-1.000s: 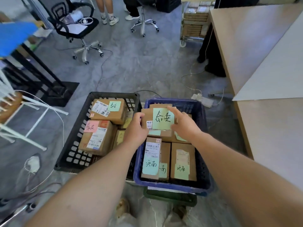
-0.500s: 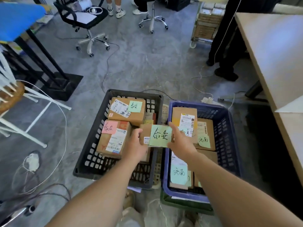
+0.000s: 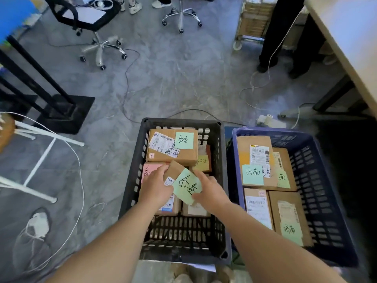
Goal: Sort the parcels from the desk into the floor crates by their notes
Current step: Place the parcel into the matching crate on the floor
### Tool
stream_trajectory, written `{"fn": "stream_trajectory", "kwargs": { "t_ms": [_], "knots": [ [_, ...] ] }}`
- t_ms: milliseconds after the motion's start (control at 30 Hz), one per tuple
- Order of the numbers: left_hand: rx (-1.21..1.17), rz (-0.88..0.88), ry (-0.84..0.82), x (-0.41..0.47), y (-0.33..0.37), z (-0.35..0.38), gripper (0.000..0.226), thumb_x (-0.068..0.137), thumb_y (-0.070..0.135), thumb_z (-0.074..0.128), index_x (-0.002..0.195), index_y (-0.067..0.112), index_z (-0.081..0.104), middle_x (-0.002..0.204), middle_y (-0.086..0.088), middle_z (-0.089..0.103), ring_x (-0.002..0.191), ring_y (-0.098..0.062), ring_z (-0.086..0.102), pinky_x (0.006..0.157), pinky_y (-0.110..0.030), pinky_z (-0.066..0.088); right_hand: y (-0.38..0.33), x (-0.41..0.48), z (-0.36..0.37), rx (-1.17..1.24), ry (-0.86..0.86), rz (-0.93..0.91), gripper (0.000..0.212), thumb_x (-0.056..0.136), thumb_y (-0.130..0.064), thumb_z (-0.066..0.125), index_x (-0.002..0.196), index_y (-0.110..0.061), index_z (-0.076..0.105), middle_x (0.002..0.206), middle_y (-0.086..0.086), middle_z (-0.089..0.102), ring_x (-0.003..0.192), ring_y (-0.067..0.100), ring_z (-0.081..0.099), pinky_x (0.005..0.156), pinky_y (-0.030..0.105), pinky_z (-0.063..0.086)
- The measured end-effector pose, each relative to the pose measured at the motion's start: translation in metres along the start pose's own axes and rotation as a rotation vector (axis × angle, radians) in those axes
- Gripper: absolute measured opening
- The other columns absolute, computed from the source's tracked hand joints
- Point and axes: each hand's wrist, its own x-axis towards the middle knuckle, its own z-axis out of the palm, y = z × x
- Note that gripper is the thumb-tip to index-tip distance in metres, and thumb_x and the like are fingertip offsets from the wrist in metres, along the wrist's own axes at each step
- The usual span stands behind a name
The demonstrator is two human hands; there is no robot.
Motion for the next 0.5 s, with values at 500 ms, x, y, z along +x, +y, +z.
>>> {"fn": "stream_trajectory", "kwargs": {
  "t_ms": [500],
  "knots": [
    [-0.428,-0.337,0.149,0.01,-0.052,0.052,0.082,0.081,0.005,0.074,0.147,0.022,0.029,0.139,-0.005,0.044,0.122,-0.023,0.051,0.081,-0.028,0.055,0.0,0.058,0.071,0.08,0.044,0.111,0.046,0.095,-0.015,0.053,0.132,-0.03,0.029,0.115,0.006,0.056,0.095,0.022,0.062,0.071,0.037,0.06]
  ]
}}
